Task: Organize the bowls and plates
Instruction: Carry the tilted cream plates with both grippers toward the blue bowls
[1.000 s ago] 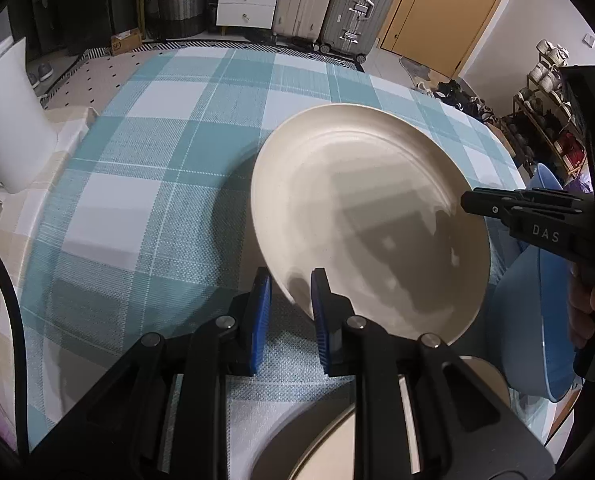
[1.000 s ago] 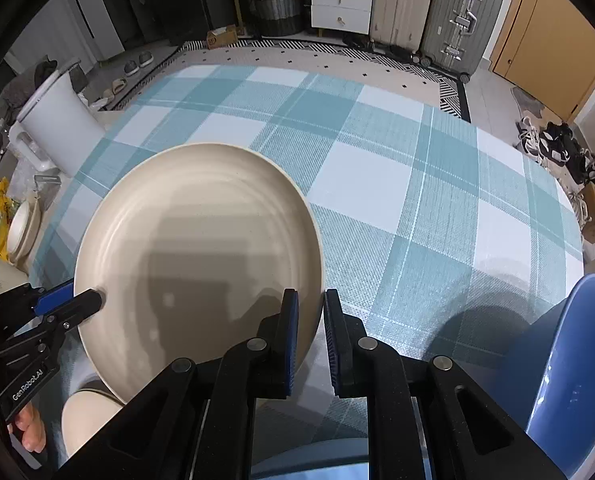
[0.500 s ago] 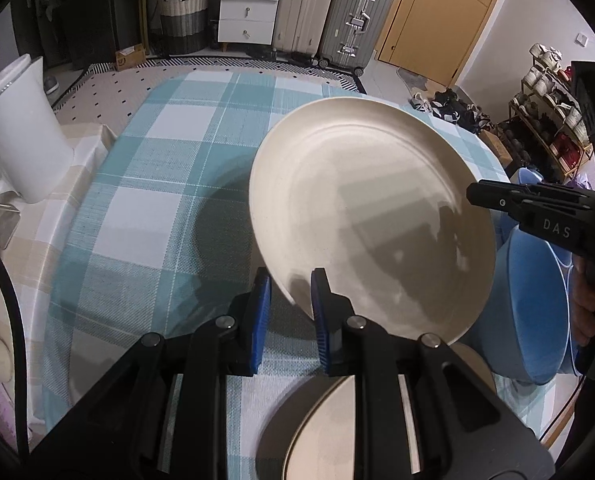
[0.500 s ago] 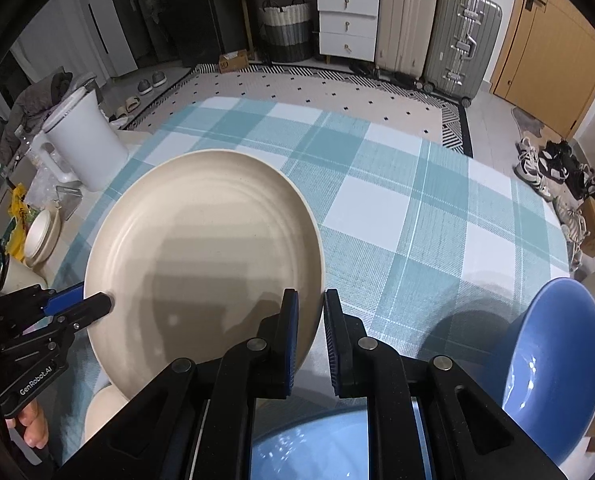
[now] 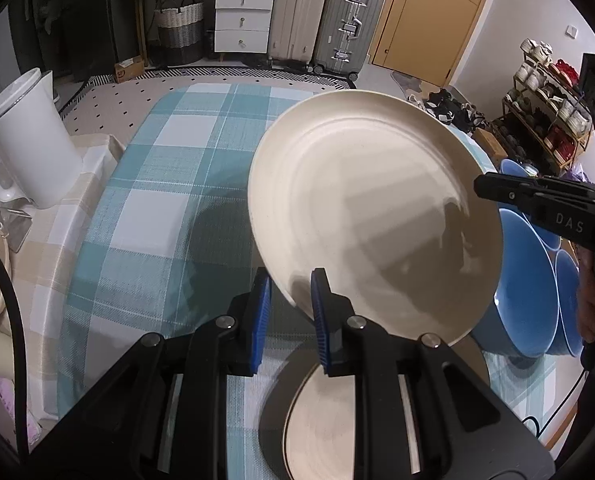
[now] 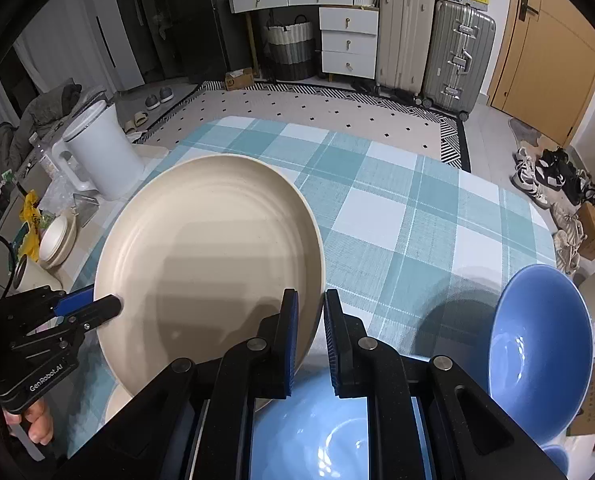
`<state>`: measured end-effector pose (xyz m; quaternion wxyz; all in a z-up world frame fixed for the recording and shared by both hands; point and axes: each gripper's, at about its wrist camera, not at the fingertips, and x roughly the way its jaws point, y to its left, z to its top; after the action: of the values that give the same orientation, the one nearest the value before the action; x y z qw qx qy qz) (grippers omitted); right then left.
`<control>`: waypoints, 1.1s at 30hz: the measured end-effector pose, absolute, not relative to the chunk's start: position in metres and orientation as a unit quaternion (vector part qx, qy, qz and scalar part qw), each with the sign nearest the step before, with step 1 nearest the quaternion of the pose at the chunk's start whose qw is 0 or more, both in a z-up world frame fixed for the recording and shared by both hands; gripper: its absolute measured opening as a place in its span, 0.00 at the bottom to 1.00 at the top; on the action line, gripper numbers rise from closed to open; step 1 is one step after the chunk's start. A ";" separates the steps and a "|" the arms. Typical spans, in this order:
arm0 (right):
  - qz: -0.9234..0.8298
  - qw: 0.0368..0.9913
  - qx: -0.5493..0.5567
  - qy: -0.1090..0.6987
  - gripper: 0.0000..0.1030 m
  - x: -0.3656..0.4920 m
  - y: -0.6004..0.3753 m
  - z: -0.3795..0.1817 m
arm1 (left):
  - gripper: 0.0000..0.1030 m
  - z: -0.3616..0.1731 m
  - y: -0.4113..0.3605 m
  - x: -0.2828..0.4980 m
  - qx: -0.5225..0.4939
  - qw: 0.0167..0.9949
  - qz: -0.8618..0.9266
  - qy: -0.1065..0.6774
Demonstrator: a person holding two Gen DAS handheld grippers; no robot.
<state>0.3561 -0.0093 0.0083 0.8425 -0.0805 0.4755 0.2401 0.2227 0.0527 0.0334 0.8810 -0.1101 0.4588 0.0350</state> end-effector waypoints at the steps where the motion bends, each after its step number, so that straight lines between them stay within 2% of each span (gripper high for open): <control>1: 0.240 0.844 -0.081 0.473 0.13 0.353 -0.010 0.010 | 0.17 0.035 0.052 0.220 -0.109 0.881 0.034 0.459; 33: 0.269 0.859 -0.048 0.433 0.13 0.269 -0.020 0.035 | 0.17 0.055 0.050 0.150 -0.087 0.886 0.025 0.455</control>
<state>0.2687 -0.0201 0.0350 0.8590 -0.0484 0.4326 0.2694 0.1501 0.0500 0.0550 0.8859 -0.0875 0.4548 0.0247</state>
